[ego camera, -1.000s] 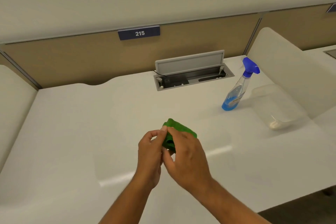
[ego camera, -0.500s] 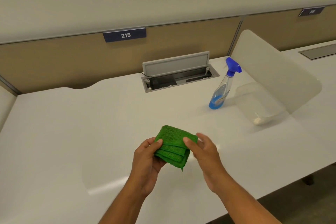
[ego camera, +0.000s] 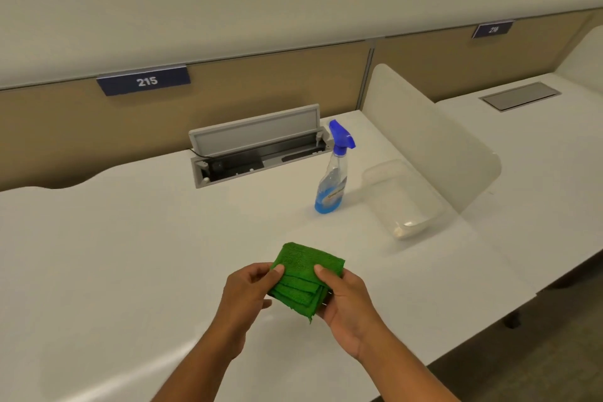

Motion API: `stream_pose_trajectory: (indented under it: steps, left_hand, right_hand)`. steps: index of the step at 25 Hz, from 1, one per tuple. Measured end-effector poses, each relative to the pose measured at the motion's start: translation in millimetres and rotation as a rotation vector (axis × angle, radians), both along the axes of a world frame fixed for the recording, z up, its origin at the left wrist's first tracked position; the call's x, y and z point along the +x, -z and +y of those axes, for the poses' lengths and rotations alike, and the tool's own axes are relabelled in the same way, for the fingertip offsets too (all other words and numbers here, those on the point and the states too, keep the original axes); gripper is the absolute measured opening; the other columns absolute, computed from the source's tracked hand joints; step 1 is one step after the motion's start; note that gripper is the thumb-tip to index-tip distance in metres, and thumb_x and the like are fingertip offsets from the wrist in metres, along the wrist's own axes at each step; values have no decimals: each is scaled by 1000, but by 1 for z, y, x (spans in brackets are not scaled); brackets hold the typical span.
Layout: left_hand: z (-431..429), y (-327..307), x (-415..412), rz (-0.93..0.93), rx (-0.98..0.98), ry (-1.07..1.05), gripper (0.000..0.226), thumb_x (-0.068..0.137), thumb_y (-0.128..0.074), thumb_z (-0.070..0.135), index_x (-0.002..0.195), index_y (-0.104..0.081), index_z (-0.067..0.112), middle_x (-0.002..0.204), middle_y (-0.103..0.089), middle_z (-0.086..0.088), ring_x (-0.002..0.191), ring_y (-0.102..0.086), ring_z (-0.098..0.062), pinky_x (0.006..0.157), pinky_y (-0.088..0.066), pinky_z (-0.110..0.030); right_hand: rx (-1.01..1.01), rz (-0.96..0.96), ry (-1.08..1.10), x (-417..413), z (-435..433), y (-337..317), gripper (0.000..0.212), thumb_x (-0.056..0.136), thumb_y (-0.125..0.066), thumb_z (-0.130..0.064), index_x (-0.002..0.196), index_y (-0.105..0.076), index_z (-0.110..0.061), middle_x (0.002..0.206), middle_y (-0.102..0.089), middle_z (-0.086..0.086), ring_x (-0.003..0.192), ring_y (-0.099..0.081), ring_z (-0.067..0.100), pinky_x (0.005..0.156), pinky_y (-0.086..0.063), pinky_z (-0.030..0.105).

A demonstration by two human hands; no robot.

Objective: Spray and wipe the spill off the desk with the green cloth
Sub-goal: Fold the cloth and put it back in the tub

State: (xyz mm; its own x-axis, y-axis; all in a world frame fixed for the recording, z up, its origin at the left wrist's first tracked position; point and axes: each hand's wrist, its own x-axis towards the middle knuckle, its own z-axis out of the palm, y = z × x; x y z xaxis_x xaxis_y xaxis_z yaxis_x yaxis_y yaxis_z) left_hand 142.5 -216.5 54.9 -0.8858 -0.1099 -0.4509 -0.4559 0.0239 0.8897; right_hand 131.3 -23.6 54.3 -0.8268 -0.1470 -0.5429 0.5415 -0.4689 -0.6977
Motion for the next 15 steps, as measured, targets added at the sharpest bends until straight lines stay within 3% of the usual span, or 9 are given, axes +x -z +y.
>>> stream_pose_trajectory:
  steps: [4, 9, 12, 15]
  left_hand:
    - [37, 14, -46, 58, -289, 148, 41, 90, -66, 65, 113, -76, 33, 110, -79, 13, 106, -71, -6, 89, -55, -29]
    - [49, 53, -85, 39, -938, 411, 76, 91, -66, 64, 152, -49, 22, 158, -49, 1, 144, -48, -22, 117, -41, -40]
    - [53, 72, -92, -4, -1138, 550, 90, 89, -66, 65, 160, -34, 20, 172, -28, -6, 157, -29, -26, 125, -31, -41]
    - [59, 84, -87, -35, -1181, 572, 96, 87, -70, 63, 162, -30, 19, 174, -18, -5, 160, -21, -25, 125, -30, -40]
  right_hand:
    - [-40, -15, 135, -42, 68, 0, 28, 103, -62, -5, 129, -72, -4, 123, -78, 22, 112, -77, 37, 79, -67, 46]
    - [-10, 53, 352, -113, 163, -5, 32, 100, -61, 5, 131, -67, 3, 124, -75, 26, 109, -75, 37, 79, -69, 46]
    - [282, 143, 413, -158, 213, -12, 22, 95, -71, 3, 115, -73, -6, 117, -77, 19, 109, -75, 37, 81, -68, 46]
    - [859, 318, 347, -199, 241, -11, 19, 87, -81, -1, 99, -71, -12, 102, -74, 11, 101, -73, 38, 86, -64, 46]
